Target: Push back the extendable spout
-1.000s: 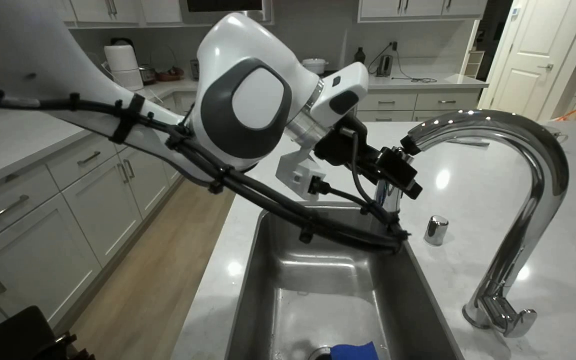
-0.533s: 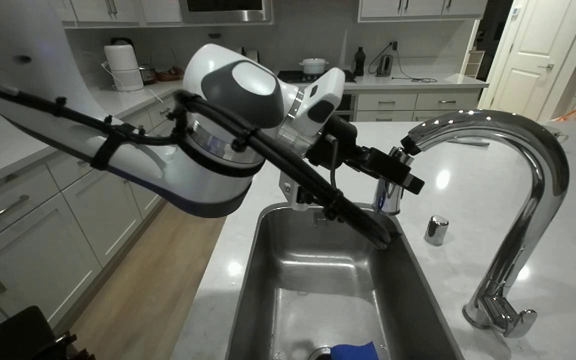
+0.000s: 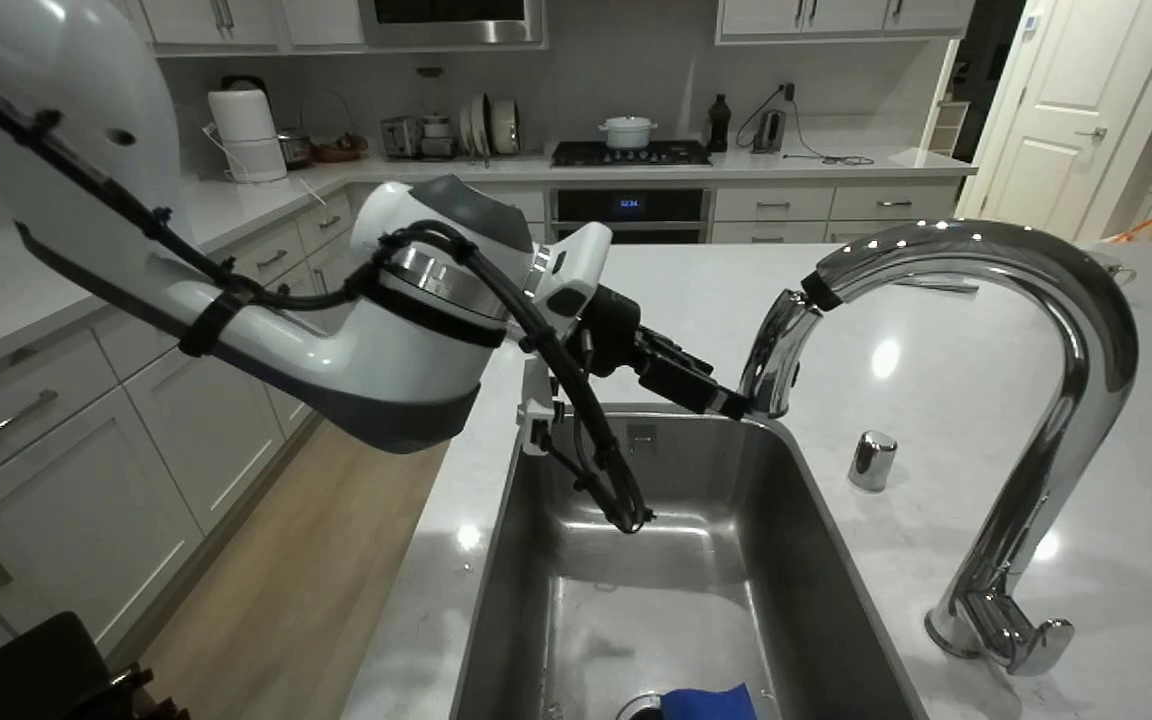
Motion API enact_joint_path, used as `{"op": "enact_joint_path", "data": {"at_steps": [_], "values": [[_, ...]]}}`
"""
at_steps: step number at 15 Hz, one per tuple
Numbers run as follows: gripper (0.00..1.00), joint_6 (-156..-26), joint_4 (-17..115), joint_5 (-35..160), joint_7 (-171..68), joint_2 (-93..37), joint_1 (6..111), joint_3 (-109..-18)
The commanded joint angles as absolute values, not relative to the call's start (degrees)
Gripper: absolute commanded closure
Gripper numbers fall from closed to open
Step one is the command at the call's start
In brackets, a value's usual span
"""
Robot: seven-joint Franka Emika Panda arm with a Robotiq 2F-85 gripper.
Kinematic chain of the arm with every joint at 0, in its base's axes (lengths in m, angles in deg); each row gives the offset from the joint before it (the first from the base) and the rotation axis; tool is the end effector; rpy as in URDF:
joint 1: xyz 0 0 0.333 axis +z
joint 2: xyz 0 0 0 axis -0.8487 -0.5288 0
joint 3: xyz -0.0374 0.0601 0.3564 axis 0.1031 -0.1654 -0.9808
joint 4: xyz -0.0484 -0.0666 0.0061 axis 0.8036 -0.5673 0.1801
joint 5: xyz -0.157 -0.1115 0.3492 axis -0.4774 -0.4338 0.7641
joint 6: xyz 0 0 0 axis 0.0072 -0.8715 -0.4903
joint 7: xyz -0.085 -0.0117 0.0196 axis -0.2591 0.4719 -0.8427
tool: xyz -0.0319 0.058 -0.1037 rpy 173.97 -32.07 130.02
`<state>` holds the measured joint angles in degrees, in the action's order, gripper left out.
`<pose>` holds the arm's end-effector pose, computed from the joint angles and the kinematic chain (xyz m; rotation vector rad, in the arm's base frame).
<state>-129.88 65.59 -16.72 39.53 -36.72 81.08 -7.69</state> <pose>0.6073 -0.2723 0.4283 2.1433 -0.7593 1.1255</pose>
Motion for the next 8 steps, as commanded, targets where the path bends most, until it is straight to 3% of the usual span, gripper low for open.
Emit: {"op": "enact_joint_path", "data": {"at_steps": [1,8], "values": [[0.00,-128.5,66.1,-25.0,52.0,-38.1,85.5,-4.7],[0.00,-110.2,74.9,-28.1,61.4,-34.9,97.5,-4.8]]}}
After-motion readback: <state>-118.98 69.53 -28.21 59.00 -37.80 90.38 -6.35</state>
